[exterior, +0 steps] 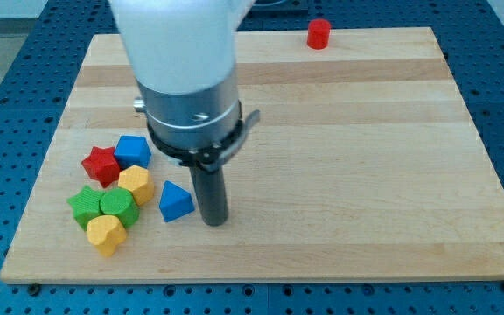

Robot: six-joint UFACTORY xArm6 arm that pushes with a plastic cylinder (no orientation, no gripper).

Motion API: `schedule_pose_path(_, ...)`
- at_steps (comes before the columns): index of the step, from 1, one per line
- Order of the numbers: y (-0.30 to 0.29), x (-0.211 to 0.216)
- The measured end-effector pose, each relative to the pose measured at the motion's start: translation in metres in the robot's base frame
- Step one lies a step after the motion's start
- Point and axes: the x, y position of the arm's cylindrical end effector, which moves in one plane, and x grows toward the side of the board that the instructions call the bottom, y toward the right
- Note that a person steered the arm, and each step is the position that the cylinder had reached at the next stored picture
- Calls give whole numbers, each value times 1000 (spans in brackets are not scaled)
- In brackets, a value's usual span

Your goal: Move your arm towards the red circle

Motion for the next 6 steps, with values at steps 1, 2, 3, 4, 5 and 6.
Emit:
schedule_pose_path(1, -26, -14)
schedule_pose_path(2, -50, -14)
schedule_pose_path(3, -63, -14)
schedule_pose_path(4, -34, -16)
schedule_pose_path(5, 42, -30)
schedule_pose_path(6, 111, -50)
